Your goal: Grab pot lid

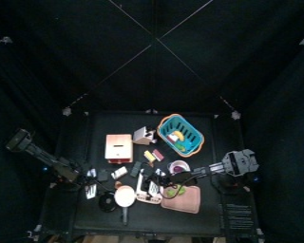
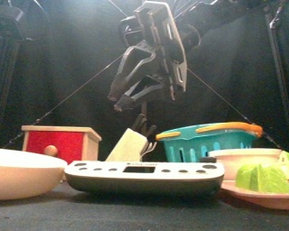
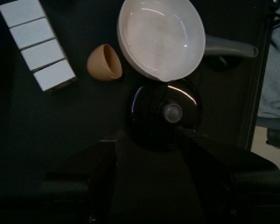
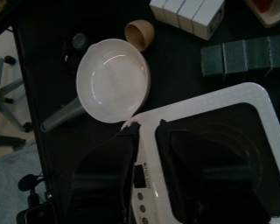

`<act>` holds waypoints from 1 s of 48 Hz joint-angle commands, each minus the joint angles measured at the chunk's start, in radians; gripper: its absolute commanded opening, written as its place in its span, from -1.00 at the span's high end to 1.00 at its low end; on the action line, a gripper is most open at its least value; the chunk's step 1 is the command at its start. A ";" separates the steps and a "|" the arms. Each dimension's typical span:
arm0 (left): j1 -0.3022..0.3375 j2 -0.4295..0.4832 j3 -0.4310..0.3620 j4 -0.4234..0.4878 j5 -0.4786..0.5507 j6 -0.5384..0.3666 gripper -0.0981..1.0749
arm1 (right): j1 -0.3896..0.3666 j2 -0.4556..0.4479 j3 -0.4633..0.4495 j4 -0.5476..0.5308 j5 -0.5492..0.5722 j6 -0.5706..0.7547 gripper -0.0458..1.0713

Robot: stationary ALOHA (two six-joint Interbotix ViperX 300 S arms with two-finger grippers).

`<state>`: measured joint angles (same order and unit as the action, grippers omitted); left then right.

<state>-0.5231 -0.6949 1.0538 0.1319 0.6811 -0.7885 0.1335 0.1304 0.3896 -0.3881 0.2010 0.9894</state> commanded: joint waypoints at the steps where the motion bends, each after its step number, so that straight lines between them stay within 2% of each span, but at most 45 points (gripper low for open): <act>1: -0.006 0.021 -0.021 -0.006 -0.025 -0.002 -0.65 | -0.014 -0.067 0.003 -0.005 0.003 -0.003 -0.31; 7: -0.014 0.071 -0.031 -0.020 -0.055 -0.002 -0.65 | -0.023 -0.092 0.040 -0.003 0.006 -0.002 -0.31; 19: -0.086 0.227 -0.061 -0.025 -0.087 -0.012 -0.65 | -0.020 -0.132 0.123 0.009 0.003 0.003 -0.31; 30: -0.140 0.377 -0.120 0.008 -0.112 -0.026 -0.65 | -0.021 -0.150 0.146 0.017 -0.002 0.005 -0.31; 39: -0.147 0.485 -0.146 0.031 -0.110 -0.043 -0.64 | -0.017 -0.141 0.146 0.023 -0.006 0.003 -0.31; 48: -0.147 0.545 -0.172 0.064 -0.112 -0.060 -0.64 | -0.018 -0.135 0.147 0.023 -0.008 0.005 -0.31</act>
<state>-0.6688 -0.1641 0.9097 0.1779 0.5737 -0.8437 0.1150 0.0230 0.5461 -0.3666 0.2025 0.9925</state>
